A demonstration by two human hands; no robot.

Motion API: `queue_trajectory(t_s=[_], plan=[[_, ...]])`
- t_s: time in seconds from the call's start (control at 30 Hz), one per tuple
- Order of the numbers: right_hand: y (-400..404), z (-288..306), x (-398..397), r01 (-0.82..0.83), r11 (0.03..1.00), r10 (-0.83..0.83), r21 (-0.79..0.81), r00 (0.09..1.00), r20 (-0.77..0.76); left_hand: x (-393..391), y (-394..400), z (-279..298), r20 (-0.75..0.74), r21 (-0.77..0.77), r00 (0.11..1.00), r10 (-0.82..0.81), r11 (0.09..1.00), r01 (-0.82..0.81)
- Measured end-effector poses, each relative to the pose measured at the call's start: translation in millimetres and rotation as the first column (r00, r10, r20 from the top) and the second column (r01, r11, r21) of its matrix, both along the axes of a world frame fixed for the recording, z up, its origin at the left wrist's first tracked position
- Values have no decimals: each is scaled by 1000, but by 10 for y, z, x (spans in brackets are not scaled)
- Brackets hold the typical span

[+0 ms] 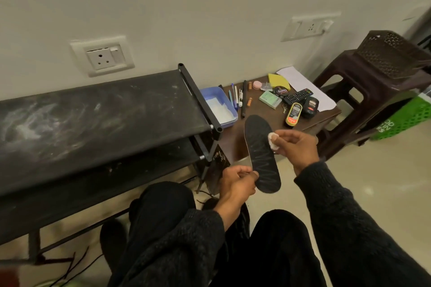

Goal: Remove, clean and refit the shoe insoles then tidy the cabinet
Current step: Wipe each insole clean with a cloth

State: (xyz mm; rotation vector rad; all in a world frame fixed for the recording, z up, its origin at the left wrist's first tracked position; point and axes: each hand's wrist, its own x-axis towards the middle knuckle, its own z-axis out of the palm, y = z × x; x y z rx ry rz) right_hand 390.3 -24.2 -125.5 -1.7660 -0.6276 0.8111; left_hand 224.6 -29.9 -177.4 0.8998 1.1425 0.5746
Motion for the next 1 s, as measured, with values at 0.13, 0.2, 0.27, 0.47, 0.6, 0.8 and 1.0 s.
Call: queue_trajectory(t_s=[0.13,0.2,0.27,0.47,0.6,0.8,1.0], plan=[[101,-460,86,5,999,-8,-47,998,-68,217,293,-205,-128,-45,990,51,997,-57],[202,-641,120,-27,998,26,-63,999,-25,245,433,-287,-178,-36,981,74,996,-82],[312,-773,169,-80,993,86,-81,994,66,241,549,-341,-206,-14,974,93,995,-98],[534,-1004,247,-165,965,230,-202,905,357,144,506,-537,-587,550,810,5,736,394],[547,-1065,199,-275,914,406,-298,612,679,247,475,-630,-690,705,718,91,313,637],[569,-1192,220,-377,834,522,-403,301,798,423,725,-813,-755,613,655,-43,309,727],[1187,-1132,604,-207,859,510,-468,422,749,494,855,-818,-882,308,409,-234,372,876]])
